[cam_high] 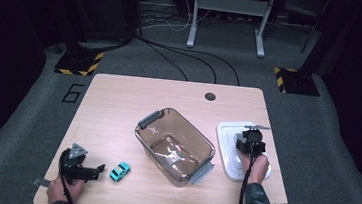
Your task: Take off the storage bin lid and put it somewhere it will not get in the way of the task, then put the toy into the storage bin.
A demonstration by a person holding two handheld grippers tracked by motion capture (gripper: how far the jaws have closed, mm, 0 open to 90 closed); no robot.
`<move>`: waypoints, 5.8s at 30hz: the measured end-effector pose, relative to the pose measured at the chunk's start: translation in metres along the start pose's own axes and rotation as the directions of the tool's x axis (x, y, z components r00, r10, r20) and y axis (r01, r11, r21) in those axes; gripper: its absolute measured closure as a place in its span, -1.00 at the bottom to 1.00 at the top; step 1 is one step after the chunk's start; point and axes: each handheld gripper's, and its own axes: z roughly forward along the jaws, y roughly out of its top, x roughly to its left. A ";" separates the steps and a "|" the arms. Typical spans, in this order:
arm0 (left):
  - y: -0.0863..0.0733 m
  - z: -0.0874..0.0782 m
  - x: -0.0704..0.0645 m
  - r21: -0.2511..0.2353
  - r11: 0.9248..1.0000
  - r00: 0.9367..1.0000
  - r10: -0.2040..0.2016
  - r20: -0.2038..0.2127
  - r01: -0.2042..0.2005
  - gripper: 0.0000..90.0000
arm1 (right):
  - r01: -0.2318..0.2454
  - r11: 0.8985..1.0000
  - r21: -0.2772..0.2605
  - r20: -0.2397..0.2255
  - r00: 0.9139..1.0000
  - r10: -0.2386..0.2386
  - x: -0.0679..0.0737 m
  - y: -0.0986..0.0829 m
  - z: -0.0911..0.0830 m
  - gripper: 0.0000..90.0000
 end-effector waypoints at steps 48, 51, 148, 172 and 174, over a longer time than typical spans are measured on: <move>0.000 0.000 0.000 0.003 1.000 1.000 0.001 0.000 -0.001 -1.00 | 0.138 0.956 -0.258 -0.256 0.945 -0.205 0.021 -0.090 -0.067 -1.00; 0.000 0.000 0.000 0.003 1.000 1.000 0.002 0.000 -0.002 -1.00 | 0.144 0.954 -0.264 -0.273 0.937 -0.217 0.026 -0.094 -0.066 -1.00; 0.022 -0.006 -0.079 -0.031 0.996 0.992 0.091 0.085 -0.089 -1.00 | 0.472 0.860 -0.196 -0.411 0.756 -0.509 0.069 -0.123 -0.047 -1.00; 0.005 0.000 -0.088 -0.075 0.993 0.988 0.101 0.115 -0.093 0.06 | 0.471 0.860 -0.196 -0.413 0.756 -0.508 0.069 -0.123 -0.047 -1.00; 0.004 -0.001 -0.089 -0.074 0.993 0.989 0.096 0.109 -0.088 0.12 | 0.471 0.860 -0.196 -0.413 0.756 -0.508 0.069 -0.123 -0.047 -1.00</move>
